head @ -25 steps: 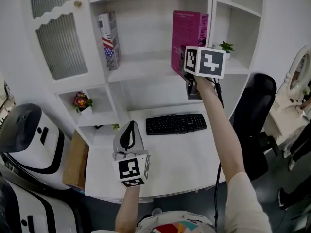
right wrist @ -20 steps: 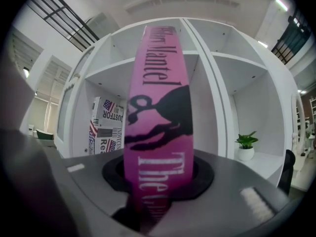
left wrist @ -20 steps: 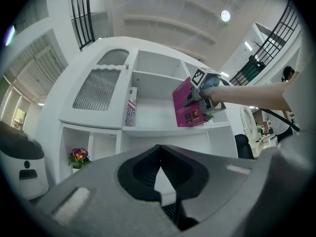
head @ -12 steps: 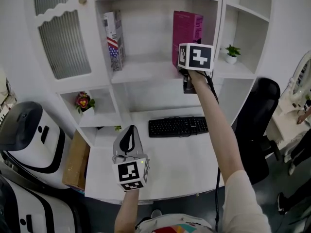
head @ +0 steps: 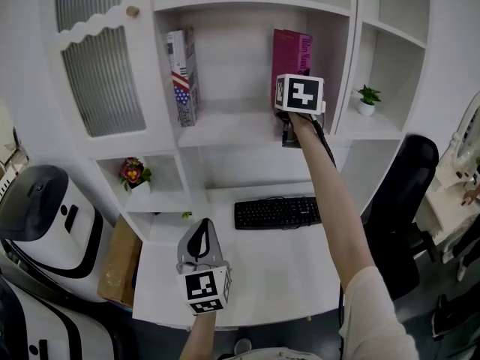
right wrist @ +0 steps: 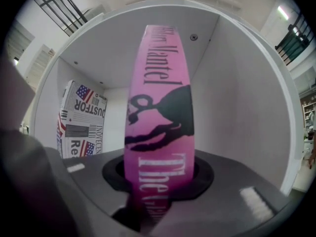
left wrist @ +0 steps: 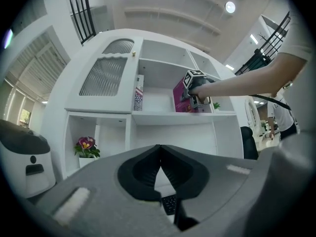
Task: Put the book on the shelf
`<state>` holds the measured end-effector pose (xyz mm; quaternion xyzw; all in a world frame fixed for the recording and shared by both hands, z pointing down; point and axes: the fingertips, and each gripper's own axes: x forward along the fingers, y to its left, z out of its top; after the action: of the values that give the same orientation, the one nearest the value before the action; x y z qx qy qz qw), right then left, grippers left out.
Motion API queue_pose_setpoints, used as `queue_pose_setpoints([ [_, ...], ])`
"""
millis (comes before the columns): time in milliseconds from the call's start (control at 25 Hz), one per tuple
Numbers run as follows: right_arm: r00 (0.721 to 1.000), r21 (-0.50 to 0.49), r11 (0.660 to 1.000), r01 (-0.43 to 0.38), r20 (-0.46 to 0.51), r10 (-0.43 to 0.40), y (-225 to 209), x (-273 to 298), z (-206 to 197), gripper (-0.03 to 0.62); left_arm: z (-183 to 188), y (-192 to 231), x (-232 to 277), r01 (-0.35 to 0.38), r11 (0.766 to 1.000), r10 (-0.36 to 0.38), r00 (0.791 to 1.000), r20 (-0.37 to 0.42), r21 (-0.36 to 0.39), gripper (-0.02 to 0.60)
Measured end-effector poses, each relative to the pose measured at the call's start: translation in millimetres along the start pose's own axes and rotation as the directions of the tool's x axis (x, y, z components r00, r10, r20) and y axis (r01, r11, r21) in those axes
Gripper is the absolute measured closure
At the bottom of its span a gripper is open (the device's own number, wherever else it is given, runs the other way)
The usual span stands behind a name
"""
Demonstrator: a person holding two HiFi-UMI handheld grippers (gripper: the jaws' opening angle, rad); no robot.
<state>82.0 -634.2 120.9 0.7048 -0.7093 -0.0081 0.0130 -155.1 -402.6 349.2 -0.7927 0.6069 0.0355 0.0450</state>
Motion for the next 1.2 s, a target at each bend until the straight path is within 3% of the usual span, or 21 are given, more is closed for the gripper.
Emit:
queue_pose_setpoints([
  [600, 1.0, 0.002, 1.0, 0.023, -0.011, -0.023, -4.7, 62.1, 0.3, 0.451, -17.8, 30.0, 12.1, -0.064, 0.998, 0.065, 0.996, -0.057, 0.017, 0.583],
  [920, 1.0, 0.015, 1.0, -0.002, -0.004, 0.003, -2.5, 63.6, 0.2, 0.461, -16.2, 29.2, 13.6, -0.047, 0.999, 0.049, 0.997, -0.061, 0.025, 0.583],
  [1000, 0.999, 0.048, 0.998, -0.05, -0.013, 0.05, 1.3, 65.0, -0.2, 0.435, -13.2, 26.3, 14.8, -0.037, 0.999, 0.038, 0.998, -0.056, 0.026, 0.583],
  [1080, 0.995, 0.082, 0.993, -0.091, -0.027, 0.093, 4.9, 64.7, -2.8, 0.362, -10.9, 22.3, 13.1, -0.026, 0.999, 0.028, 0.998, -0.055, 0.028, 0.583],
  [1200, 0.997, 0.038, 0.997, -0.071, -0.022, 0.072, -0.2, 57.0, -3.0, 0.349, -6.1, 15.8, 9.2, -0.01, 0.999, 0.012, 0.999, -0.049, 0.036, 0.583],
])
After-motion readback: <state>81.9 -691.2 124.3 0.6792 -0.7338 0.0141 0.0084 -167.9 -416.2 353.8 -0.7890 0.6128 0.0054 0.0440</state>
